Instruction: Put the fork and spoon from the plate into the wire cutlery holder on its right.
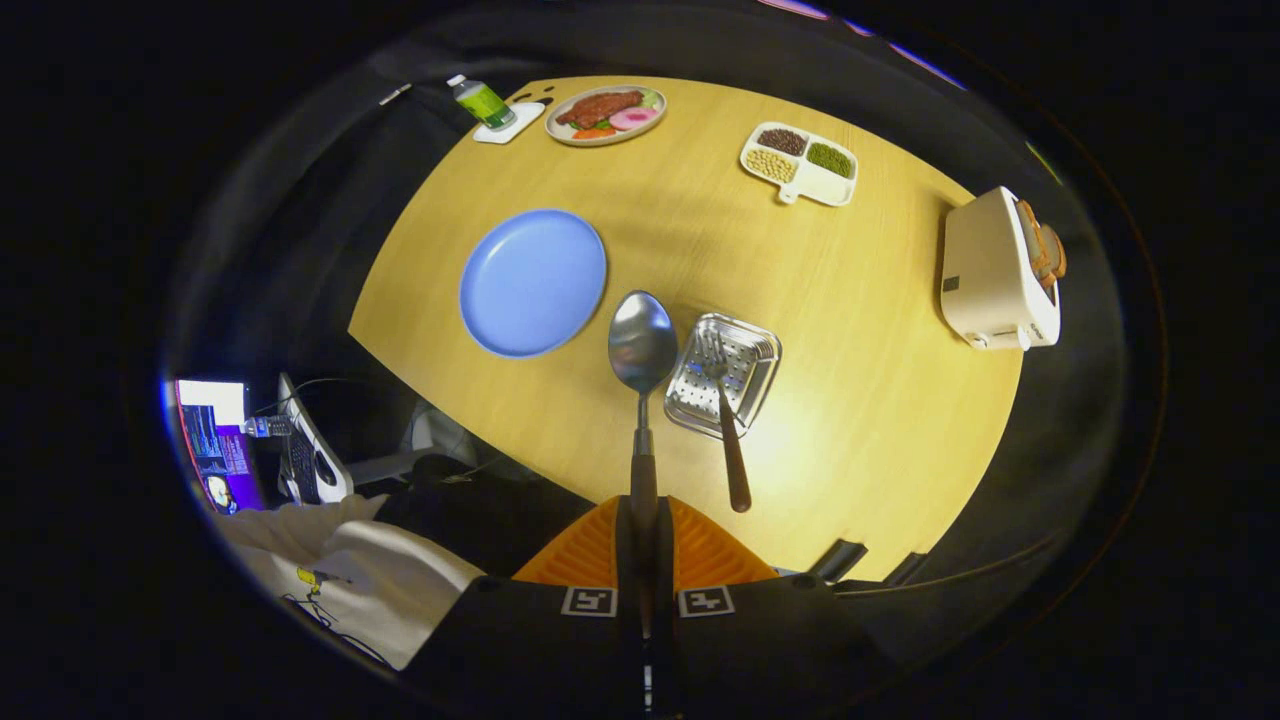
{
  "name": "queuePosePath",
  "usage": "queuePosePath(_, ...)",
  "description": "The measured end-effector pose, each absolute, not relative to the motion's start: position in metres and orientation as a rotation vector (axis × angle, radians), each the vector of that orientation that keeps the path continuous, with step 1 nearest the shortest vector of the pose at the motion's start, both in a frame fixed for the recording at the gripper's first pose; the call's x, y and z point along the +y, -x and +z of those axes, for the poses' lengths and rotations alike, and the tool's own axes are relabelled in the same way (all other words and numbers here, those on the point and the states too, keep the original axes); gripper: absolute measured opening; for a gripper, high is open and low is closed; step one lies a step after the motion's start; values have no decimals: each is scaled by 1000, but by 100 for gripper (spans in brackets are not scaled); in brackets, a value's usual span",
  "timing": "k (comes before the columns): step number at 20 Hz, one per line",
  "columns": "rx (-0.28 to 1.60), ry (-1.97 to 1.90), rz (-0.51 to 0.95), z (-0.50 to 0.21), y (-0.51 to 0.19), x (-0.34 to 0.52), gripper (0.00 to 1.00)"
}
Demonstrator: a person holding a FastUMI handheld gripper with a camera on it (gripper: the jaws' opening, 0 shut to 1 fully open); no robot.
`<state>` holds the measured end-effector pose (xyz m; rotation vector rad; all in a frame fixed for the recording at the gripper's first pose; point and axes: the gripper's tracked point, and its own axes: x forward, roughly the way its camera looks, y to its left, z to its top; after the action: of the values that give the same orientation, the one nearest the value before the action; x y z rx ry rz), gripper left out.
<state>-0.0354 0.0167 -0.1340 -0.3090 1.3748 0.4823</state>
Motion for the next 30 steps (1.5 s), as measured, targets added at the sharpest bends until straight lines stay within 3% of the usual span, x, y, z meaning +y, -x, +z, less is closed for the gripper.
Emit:
queuePosePath(6,1592,427,455,-154,20,-16,8)
queuePosePath(17,1742,439,444,-193,-11,-18,9)
queuePosePath(22,1713,386,450,-191,-23,-10,19)
queuePosePath(23,1692,374,459,-188,-25,-8,38)
queuePosePath(25,1636,345,492,-180,-23,-2,47)
queuePosePath(26,1608,329,514,-174,-21,2,56)
queuePosePath(28,1525,270,540,-156,-23,17,100)
queuePosePath(30,1444,224,554,-140,-20,23,99)
